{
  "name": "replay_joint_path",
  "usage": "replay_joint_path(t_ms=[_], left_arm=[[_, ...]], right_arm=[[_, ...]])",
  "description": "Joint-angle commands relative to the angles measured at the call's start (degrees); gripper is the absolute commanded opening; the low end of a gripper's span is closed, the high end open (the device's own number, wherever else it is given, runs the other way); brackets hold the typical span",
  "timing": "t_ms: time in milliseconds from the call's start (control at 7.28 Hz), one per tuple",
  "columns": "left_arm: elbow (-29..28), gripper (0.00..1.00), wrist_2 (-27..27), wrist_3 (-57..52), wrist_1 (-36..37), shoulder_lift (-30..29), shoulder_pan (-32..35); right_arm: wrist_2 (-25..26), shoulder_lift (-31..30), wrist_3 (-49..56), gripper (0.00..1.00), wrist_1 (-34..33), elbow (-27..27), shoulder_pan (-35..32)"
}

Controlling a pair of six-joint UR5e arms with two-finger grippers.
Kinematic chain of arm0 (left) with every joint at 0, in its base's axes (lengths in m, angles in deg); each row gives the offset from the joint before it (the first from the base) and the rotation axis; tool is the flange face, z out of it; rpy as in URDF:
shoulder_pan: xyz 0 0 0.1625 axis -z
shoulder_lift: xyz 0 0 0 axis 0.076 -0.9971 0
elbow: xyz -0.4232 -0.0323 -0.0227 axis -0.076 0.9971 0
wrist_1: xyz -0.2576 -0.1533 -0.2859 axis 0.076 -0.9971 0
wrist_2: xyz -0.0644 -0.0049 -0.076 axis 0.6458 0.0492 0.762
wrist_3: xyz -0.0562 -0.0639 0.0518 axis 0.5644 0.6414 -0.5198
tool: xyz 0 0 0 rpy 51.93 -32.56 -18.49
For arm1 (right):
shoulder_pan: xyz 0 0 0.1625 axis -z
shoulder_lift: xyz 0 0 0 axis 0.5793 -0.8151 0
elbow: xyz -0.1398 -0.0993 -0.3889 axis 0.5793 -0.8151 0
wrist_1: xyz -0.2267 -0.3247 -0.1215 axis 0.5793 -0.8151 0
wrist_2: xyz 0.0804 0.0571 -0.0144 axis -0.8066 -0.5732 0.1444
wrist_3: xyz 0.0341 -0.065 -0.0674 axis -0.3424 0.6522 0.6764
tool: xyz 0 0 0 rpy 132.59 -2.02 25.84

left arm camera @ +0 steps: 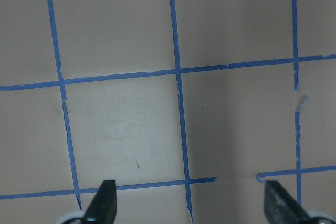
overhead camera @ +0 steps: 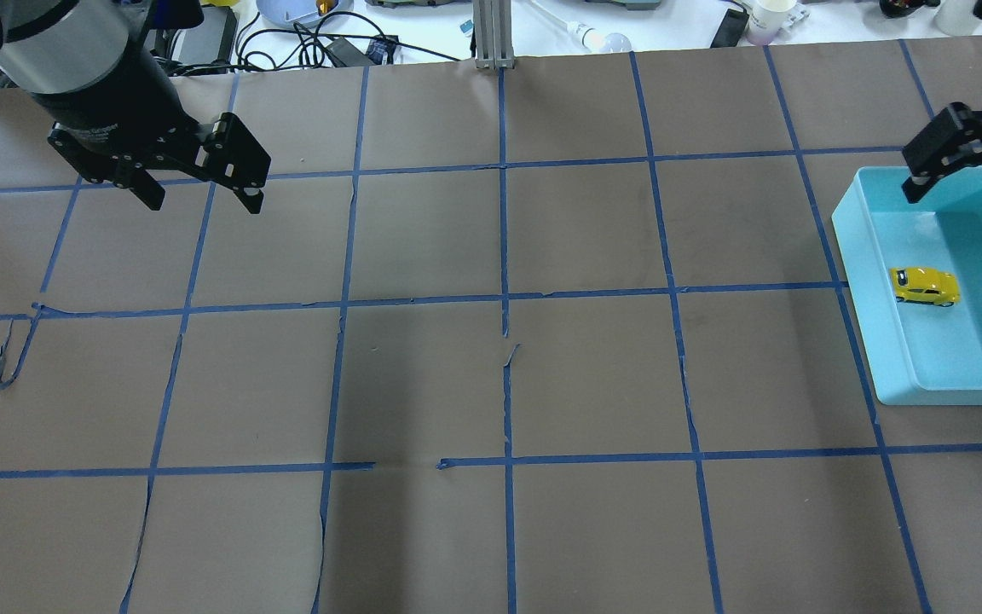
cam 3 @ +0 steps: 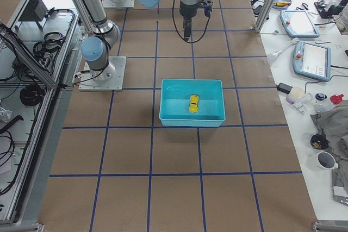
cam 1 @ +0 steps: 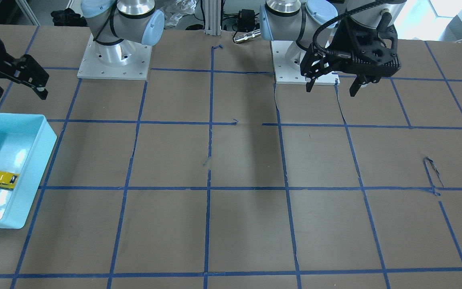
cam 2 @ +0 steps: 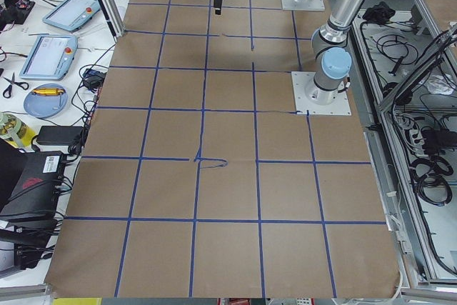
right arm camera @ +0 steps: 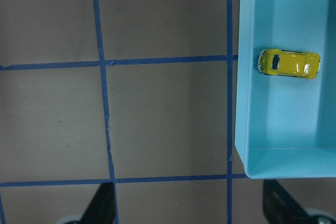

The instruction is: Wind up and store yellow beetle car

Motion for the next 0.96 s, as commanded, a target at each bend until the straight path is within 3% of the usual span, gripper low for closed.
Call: replay_joint_path(t_ms=[0, 824], left_arm=[[0.00, 1.00, 0.04, -0.02, 0.07, 0.07, -0.03], [0.00, 1.00, -0.04, -0.02, 0.07, 0.07, -0.03]], right_arm=[[0.12, 0.19, -11.79, 1.00, -0.24, 0.56, -10.12], [0.64, -0.33, -16.38, 1.00, -0.24, 1.62, -14.12]])
